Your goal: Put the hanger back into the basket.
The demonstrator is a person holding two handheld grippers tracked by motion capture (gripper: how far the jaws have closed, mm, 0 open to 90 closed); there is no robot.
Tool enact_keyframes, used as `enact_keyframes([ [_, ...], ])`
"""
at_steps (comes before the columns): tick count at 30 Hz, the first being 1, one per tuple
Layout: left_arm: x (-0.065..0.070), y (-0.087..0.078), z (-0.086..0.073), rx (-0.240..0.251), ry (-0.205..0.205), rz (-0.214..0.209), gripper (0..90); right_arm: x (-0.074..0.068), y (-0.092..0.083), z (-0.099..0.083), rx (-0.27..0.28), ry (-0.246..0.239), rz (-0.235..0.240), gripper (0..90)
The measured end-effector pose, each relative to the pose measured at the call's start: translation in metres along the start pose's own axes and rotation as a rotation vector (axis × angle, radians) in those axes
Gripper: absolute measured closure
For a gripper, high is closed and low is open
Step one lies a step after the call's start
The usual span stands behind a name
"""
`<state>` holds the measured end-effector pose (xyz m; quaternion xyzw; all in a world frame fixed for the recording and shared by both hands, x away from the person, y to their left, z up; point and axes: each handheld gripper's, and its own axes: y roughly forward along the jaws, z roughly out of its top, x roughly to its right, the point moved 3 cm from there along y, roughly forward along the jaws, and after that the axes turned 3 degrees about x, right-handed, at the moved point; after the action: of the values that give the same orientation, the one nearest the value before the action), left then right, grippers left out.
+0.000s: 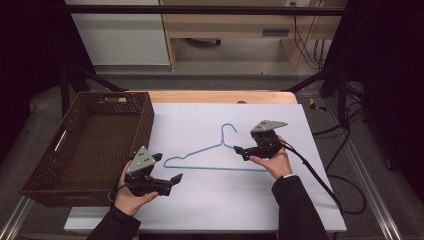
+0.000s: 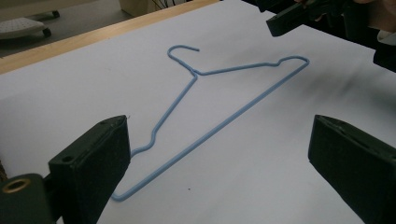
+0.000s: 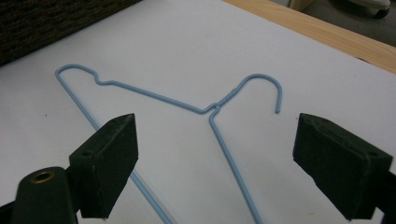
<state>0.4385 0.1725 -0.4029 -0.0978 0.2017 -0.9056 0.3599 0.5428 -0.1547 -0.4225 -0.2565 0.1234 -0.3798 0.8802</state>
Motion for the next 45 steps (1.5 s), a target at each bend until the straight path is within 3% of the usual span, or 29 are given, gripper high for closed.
enact_keyframes([
  [6, -0.001, 0.003, -0.002, -0.009, -0.002, -0.002, 5.4, 0.003, 0.018, -0.003, -0.069, -0.025, 0.001, 16.9],
  [26, -0.001, 0.009, -0.007, -0.034, -0.001, -0.009, 5.5, 0.015, 0.057, -0.014, -0.184, -0.034, 0.005, 33.6],
  [28, -0.001, 0.01, -0.007, -0.038, -0.001, -0.01, 5.5, 0.016, 0.062, -0.018, -0.219, -0.036, -0.007, 38.1],
  [35, -0.001, 0.01, -0.007, -0.04, -0.001, -0.009, 5.8, 0.019, 0.073, -0.027, -0.261, -0.029, 0.002, 50.5],
  [38, -0.001, 0.011, -0.008, -0.043, -0.001, -0.01, 6.0, 0.021, 0.077, -0.031, -0.286, -0.047, 0.004, 57.2],
  [45, 0.0, 0.013, -0.009, -0.051, 0.004, -0.011, 6.1, 0.022, 0.076, -0.031, -0.28, -0.047, 0.019, 69.8],
])
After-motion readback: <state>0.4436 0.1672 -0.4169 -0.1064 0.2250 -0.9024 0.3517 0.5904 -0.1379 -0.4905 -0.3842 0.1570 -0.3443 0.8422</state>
